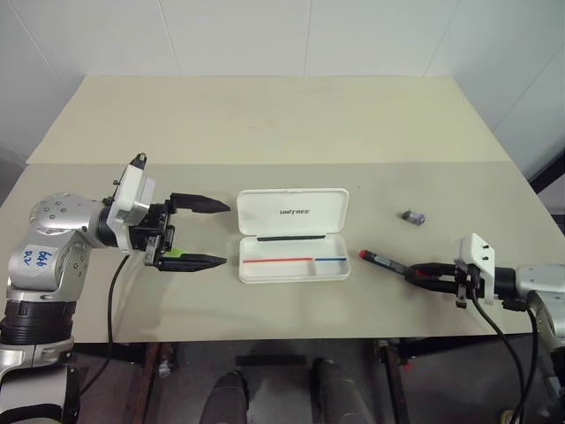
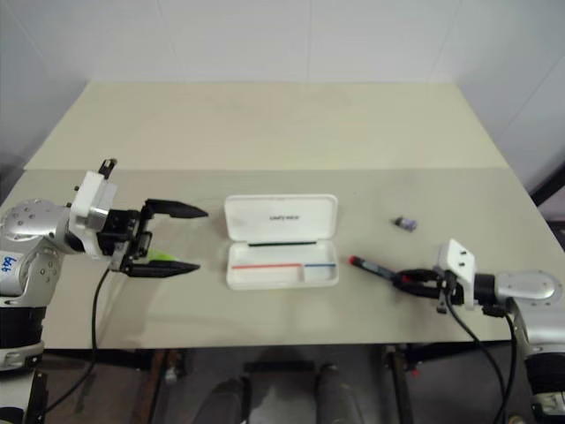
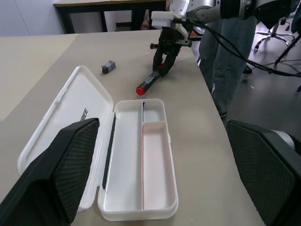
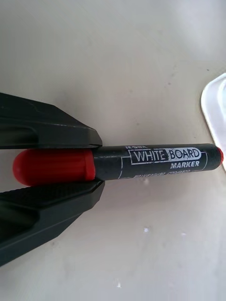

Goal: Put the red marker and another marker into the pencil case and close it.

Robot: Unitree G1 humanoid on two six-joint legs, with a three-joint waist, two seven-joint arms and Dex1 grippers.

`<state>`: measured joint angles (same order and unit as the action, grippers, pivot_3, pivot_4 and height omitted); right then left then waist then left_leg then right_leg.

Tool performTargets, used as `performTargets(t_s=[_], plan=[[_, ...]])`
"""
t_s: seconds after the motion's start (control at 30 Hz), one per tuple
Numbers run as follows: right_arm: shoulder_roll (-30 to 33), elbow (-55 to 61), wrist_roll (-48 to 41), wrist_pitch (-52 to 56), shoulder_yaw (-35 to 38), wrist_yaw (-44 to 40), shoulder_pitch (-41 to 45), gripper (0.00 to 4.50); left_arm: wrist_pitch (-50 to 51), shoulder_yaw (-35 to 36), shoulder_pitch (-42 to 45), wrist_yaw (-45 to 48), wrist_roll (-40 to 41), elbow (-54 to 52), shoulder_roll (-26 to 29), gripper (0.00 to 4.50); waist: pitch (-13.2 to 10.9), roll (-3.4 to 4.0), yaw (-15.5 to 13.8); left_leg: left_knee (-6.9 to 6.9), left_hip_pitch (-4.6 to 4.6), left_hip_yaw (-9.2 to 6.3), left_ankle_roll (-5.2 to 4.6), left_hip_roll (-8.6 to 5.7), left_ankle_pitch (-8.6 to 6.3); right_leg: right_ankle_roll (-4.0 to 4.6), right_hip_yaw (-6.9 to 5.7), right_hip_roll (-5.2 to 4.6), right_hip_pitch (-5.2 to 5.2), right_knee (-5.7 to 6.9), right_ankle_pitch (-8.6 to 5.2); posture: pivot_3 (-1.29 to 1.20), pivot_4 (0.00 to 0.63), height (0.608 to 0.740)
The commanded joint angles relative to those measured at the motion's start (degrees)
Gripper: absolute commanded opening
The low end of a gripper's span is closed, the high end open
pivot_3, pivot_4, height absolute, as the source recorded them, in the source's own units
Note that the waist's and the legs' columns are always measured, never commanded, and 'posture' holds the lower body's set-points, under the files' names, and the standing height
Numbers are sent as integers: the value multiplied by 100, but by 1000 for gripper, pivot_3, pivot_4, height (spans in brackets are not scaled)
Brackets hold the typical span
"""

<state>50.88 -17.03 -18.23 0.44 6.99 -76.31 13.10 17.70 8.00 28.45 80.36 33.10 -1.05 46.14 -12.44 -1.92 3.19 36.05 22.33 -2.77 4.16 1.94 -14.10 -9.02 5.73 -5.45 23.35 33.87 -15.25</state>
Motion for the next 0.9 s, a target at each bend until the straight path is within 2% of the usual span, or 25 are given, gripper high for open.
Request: performTargets(t_s=[0.03,0.17,0.23,0.47,0.77,0.9], plan=[[356,337,-152,40,353,-33,201,583,-370,115,-38,114,-112,142,83,4500,0,0,5,0,0,0,0,0,0,0,0,0,0,0,0,0,150,740],[549,770,-259,205,310,-142,503,583,-651,156,-100,250,-159,235,138,4500,-1,1,21,-2,-1,0,0,1,0,1,0,1,1,0,-1,0,150,740],[435,1099,-331,368,131,-112,734,583,-656,158,-196,206,-162,196,131,4500,-1,2,26,-3,-2,0,0,1,0,1,0,1,1,1,-1,0,150,740],[-607,1928,-474,974,-868,16,1545,583,-650,157,-425,-22,-174,15,79,4500,-1,1,12,-2,2,-1,1,4,0,-10,0,2,5,3,6,0,150,740],[-1466,777,337,71,-1773,-161,2156,583,-605,184,-691,-411,-120,-221,-13,4500,-1,0,-7,-11,6,-2,2,2,-2,-14,-1,2,12,6,7,0,150,740],[-1798,11,620,-300,-1961,-156,2556,583,-577,201,-780,-578,-87,-364,-70,4500,-1,1,10,-10,7,-1,3,2,-3,-54,-1,1,12,6,29,0,150,740]])
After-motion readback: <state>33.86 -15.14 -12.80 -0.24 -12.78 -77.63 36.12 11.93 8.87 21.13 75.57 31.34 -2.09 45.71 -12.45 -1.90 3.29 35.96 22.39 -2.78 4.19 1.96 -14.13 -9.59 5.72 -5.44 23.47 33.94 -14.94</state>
